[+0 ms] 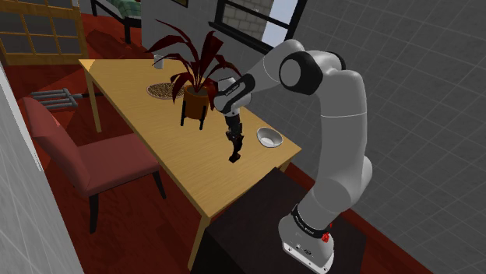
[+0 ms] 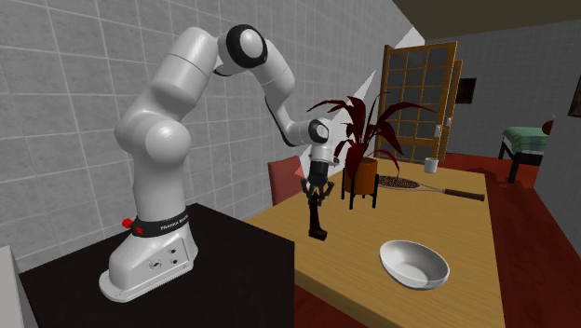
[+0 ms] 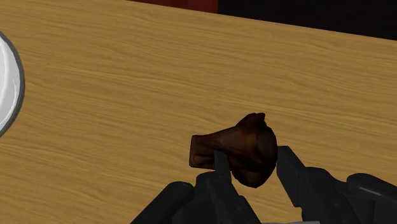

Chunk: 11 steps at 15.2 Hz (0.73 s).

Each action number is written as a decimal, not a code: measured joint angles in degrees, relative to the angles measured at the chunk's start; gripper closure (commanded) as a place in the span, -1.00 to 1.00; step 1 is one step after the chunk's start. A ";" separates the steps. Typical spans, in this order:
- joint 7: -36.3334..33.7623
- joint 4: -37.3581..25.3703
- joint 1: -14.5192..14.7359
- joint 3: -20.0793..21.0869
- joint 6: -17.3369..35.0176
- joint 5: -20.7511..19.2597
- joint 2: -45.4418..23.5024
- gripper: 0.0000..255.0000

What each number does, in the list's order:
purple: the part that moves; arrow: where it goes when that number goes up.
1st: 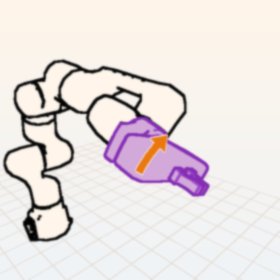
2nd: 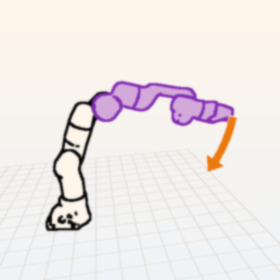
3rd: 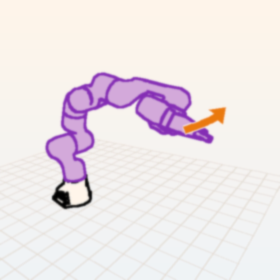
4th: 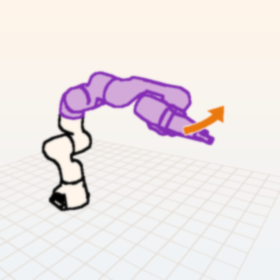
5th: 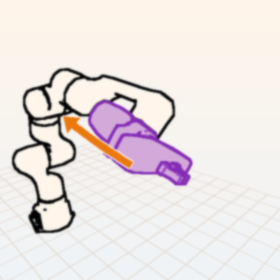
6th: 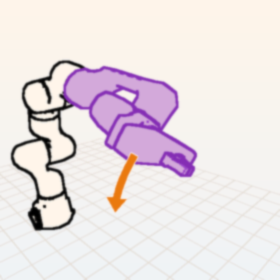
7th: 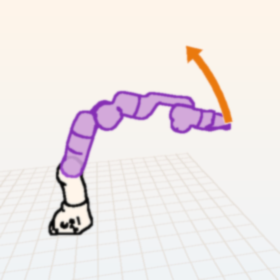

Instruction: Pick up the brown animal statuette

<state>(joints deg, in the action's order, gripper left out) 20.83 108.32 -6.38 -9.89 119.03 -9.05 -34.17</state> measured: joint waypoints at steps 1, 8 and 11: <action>0.11 -0.02 -0.01 -0.04 -0.39 -0.03 0.39 1.00; 0.54 0.15 0.37 -0.29 -4.23 -0.30 4.44 1.00; 0.77 0.29 0.49 -0.43 -5.82 -0.46 6.21 1.00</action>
<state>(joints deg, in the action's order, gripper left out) 21.60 108.61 -5.89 -10.32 113.21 -9.51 -27.97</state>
